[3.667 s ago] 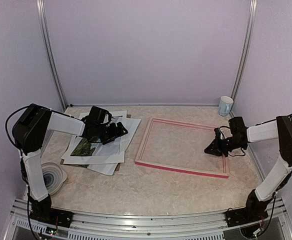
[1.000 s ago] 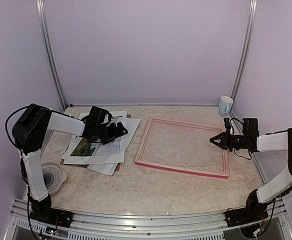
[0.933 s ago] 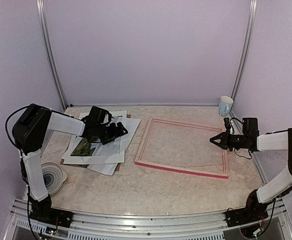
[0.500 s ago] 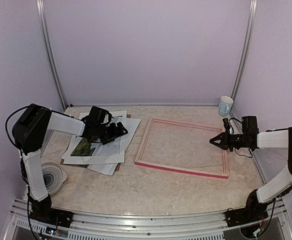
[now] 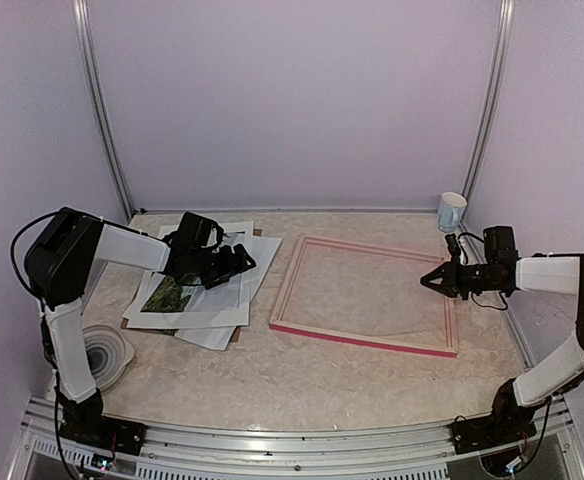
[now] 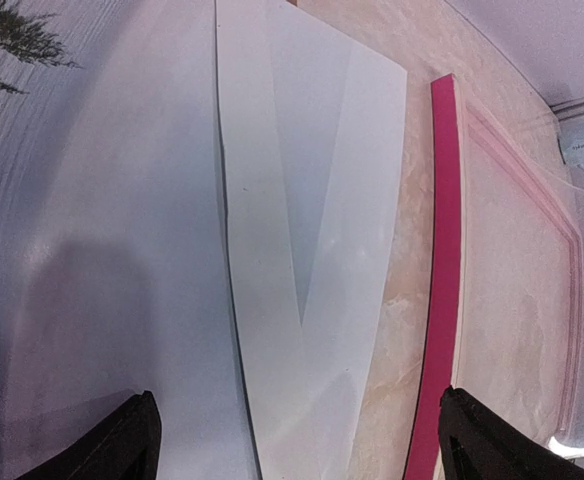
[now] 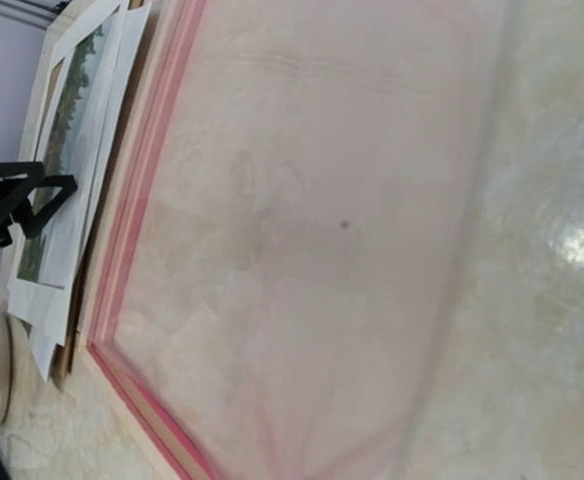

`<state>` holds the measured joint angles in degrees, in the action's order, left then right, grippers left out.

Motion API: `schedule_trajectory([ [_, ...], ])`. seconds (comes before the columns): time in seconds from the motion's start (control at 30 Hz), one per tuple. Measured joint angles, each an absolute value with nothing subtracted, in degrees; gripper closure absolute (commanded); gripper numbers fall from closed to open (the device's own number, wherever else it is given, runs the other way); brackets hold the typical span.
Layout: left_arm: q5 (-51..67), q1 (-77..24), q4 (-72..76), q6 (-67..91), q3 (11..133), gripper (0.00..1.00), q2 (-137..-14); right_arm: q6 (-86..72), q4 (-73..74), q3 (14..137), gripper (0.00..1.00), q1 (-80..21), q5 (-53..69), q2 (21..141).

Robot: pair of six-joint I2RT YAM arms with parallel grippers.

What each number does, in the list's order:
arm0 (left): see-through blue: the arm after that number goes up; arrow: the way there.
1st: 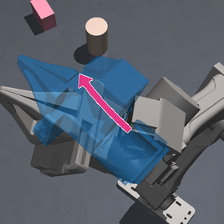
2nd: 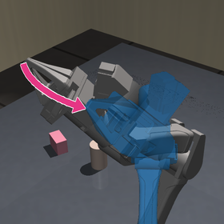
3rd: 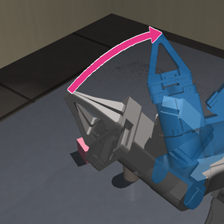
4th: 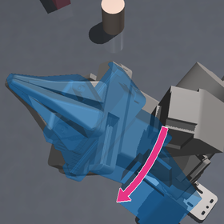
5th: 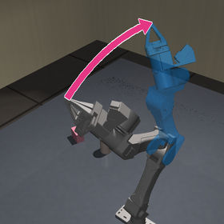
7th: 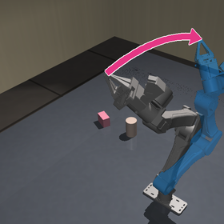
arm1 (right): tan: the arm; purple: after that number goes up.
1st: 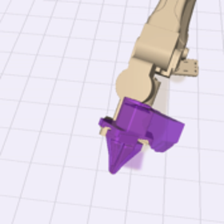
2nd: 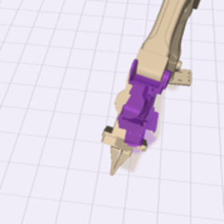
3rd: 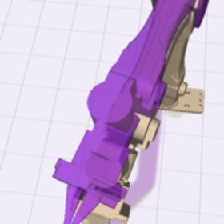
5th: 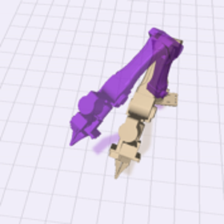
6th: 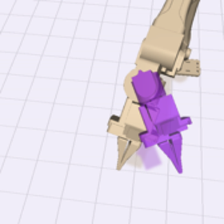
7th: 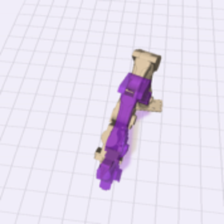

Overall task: Put the photo into the frame
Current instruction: Place the glass panel at the frame body.

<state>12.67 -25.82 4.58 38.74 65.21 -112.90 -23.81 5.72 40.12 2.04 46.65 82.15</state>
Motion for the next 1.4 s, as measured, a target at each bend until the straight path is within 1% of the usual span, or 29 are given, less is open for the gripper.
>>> schedule_trajectory([
  [0.33,12.69,-25.82,4.58,38.74,65.21,0.05,-112.9,-22.98,8.08,41.76,0.93,2.04,46.96,81.84],
  [1.4,12.64,-25.93,4.58,38.74,65.21,0.05,-112.9,-23.53,8.25,45.45,0.91,2.04,55.4,83.9],
])
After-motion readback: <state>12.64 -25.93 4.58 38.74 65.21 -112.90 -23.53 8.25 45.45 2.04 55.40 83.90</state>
